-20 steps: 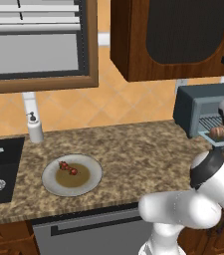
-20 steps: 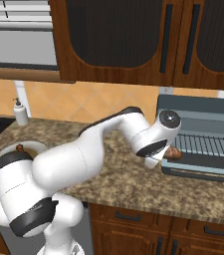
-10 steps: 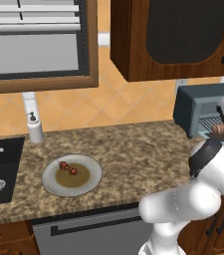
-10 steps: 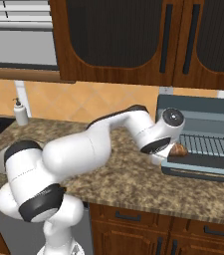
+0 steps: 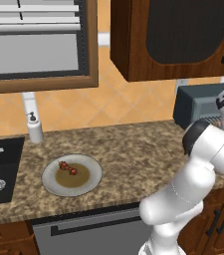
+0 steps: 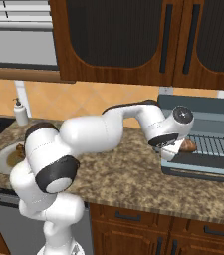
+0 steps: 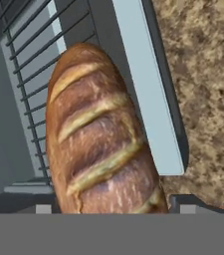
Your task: Pick up the kebab skewer and baguette bread, and place them inside the toaster oven. Close the toaster oven door and start by setting the timer.
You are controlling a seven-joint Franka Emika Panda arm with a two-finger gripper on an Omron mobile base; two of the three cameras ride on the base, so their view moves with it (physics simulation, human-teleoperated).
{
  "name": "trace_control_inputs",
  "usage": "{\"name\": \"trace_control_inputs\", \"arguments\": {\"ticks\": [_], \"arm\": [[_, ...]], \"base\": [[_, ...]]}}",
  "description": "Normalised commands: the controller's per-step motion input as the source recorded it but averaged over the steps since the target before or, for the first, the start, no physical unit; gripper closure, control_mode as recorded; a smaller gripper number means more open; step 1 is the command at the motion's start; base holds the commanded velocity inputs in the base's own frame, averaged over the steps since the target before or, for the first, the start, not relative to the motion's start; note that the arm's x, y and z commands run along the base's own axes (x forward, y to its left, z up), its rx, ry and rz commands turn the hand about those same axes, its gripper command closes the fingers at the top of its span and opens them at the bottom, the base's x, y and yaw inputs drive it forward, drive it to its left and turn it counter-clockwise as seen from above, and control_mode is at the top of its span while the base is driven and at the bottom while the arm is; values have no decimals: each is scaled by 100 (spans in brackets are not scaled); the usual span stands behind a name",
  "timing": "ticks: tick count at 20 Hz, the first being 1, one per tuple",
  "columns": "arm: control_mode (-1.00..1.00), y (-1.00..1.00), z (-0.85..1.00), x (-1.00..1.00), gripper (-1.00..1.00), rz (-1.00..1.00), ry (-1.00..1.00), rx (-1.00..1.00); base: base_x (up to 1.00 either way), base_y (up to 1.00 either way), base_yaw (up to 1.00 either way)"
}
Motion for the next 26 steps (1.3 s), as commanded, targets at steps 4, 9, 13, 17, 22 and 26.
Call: {"name": "trace_control_inputs", "arguments": {"ticks": [4,9,13,17,22,26], "arm": [[-100,-28,0,32,100,20,-1,0],[-100,-46,0,14,100,4,-10,0],[-100,-12,0,41,100,0,-4,0],[-100,-14,0,38,100,0,-4,0],[-100,-6,-1,41,100,0,-1,0],[-100,0,-21,46,100,0,0,-1]], "base": [[0,0,0],[0,0,0],[0,0,0],[0,0,0],[0,0,0],[0,0,0]]}}
